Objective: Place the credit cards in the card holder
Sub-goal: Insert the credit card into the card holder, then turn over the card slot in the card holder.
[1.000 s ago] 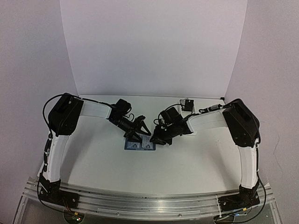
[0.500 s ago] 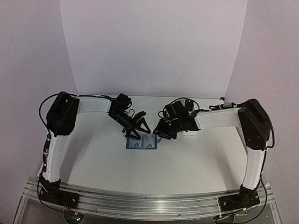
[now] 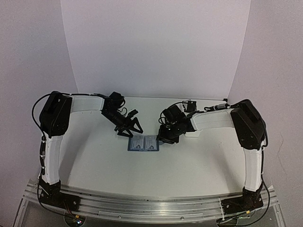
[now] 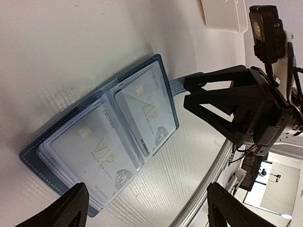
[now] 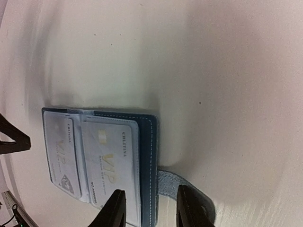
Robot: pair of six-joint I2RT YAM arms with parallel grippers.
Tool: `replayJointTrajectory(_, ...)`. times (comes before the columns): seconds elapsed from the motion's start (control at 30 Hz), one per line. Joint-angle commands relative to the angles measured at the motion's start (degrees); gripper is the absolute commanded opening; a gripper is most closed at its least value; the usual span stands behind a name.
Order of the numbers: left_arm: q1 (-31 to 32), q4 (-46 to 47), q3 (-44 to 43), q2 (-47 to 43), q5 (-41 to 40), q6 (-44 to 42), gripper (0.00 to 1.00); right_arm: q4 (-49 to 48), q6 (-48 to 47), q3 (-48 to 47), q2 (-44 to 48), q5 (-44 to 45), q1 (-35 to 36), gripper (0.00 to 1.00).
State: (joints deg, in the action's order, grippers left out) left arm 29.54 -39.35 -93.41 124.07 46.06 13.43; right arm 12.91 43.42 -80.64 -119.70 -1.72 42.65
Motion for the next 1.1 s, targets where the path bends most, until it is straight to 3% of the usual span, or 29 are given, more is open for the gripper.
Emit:
replayJointTrajectory(0.0, -0.25, 0.74, 3.09, -3.57, -3.72, 0.21, 0.84, 1.69, 0.74, -1.63, -1.15, 0.1, -0.2, 0.33)
replayJointTrajectory(0.17, -1.24, 1.34, 5.4, -3.54, -6.38, -0.25, 0.82, 2.32, -1.08, -1.53, 5.17, 1.71, -0.11, 0.35)
replayJointTrajectory(0.33, -1.24, 1.65, 6.17, -2.47, -7.22, 0.31, 0.8, 8.92, -1.56, -4.6, 8.56, 7.16, -0.11, 0.38)
replayJointTrajectory(0.4, -1.24, 2.02, 6.45, -2.27, -7.51, 0.41, 0.8, 10.1, -0.3, -1.68, 9.76, 9.86, -0.11, 0.46)
replayJointTrajectory(0.53, -1.24, 2.47, 6.66, -2.08, -7.16, 0.58, 0.8, 10.11, -1.34, -3.45, 5.04, 6.97, -0.2, 0.5)
replayJointTrajectory(0.73, -1.23, 2.83, 7.4, -2.26, -6.6, 0.5, 0.77, 9.73, -3.27, -7.15, -2.23, 1.52, -0.78, 0.47)
replayJointTrajectory(0.93, -1.24, 3.84, 8.33, -2.43, -6.49, 0.66, 0.7, 7.73, -4.3, -8.44, -5.08, -3.22, -1.52, 0.2)
replayJointTrajectory(1.0, -1.23, 3.61, 7.42, -2.43, -6.51, -0.08, 0.65, 7.59, -4.47, -8.4, -4.98, -3.78, -1.52, 0.13)
replayJointTrajectory(1.07, -1.24, 2.33, 4.98, -2.35, -7.11, -2.56, 0.53, 7.57, -4.49, -7.88, -4.18, -4.44, -1.52, 0.07)
